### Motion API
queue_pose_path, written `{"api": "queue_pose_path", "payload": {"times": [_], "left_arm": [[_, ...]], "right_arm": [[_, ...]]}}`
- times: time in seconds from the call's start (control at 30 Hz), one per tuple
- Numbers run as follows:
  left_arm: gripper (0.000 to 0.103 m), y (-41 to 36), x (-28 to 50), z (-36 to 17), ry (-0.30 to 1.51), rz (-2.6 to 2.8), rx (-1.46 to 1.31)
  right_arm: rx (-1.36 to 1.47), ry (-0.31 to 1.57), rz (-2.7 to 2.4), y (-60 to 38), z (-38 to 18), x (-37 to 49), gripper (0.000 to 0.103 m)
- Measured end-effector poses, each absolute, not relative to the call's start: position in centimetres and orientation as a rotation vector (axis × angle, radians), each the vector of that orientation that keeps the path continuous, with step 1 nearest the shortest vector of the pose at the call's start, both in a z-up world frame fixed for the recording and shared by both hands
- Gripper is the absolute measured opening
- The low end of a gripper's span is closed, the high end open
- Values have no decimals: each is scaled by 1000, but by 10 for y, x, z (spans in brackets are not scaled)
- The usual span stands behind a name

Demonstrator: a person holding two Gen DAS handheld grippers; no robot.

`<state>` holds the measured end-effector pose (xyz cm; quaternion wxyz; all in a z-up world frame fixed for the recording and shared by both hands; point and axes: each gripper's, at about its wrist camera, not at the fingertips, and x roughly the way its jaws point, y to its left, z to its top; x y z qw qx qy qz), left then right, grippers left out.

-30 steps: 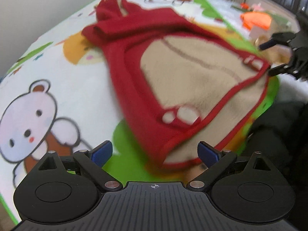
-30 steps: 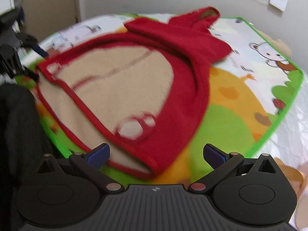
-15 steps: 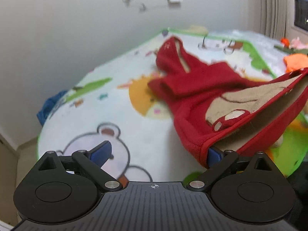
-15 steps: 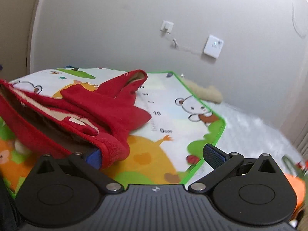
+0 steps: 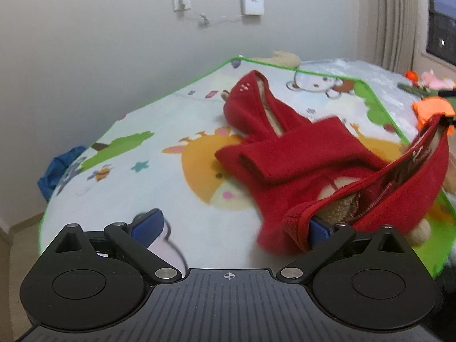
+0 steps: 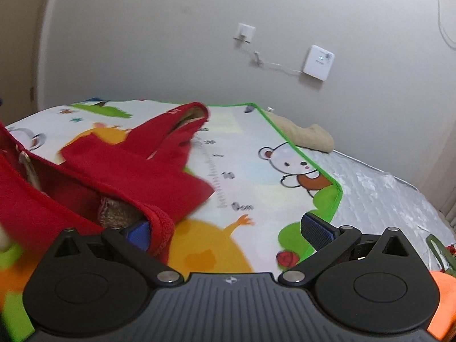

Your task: Fold clothes

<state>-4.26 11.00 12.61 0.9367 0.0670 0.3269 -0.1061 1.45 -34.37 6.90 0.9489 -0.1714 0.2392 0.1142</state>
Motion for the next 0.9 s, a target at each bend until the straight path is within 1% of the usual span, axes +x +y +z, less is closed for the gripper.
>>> {"api": "queue_pose_path", "payload": {"times": [0.17,0.43,0.53,0.63,0.8,0.87,0.9], "left_arm": [[103,130,13,112,701,-214,6],[102,147,39,105,604,-323,-246],[102,152,46,104,561,-370,-343],[102,150,39,103,554,-399,-300],[102,117,44,73,661,-448,-190],[102,100,54,60,695,-439,-154],[102,92,60,53,710,-434,-144]], "right_arm": [[-333,500,187,-338,55,76,103],[-425,623,94,-306,-19,156,103],[-339,647,93,-313,-21,165,103],[-113,652,191,-338,-2,163,103],[343,534,353,-395,27,137,103],[348,516,337,-402,25,129,103],[293,528,330,-399,21,127,90]]}}
